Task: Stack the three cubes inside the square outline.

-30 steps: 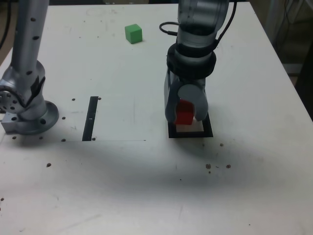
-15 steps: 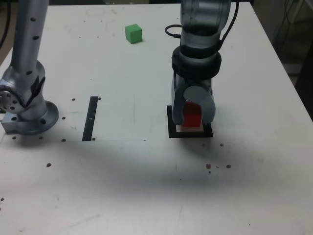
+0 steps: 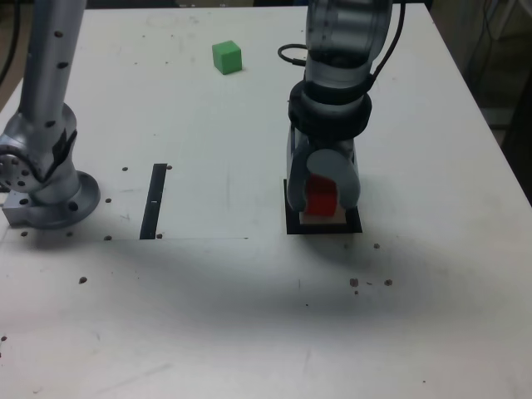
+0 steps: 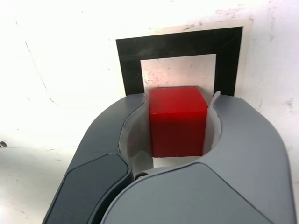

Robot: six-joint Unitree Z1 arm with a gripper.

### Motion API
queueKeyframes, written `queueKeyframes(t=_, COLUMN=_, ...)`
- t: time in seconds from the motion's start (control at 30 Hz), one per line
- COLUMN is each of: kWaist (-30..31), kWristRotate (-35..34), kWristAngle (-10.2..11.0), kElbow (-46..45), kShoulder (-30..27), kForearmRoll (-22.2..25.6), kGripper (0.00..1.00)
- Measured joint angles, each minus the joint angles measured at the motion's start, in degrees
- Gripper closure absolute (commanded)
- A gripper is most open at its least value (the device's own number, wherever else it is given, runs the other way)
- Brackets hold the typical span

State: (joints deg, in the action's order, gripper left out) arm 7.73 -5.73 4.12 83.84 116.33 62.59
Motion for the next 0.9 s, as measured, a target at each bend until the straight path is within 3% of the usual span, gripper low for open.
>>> queueKeyframes(t=0.27, kWaist=0.0, kWristRotate=0.0, kWristAngle=0.6, kElbow=-0.5, kShoulder=0.1, kForearmRoll=0.4, kGripper=0.12)
queueKeyframes(t=0.4, kWaist=0.0, kWristRotate=-0.1, kWristAngle=0.9, kElbow=-0.6, kShoulder=0.1, kForearmRoll=0.8, kGripper=0.03)
queueKeyframes(t=0.6, kWaist=0.0, kWristRotate=-0.6, kWristAngle=2.0, kElbow=-0.8, kShoulder=-1.8, kForearmRoll=2.0, kGripper=0.0)
queueKeyframes(t=0.9, kWaist=0.0, kWristRotate=0.6, kWristAngle=2.1, kElbow=0.4, kShoulder=-3.7, kForearmRoll=4.7, kGripper=0.0)
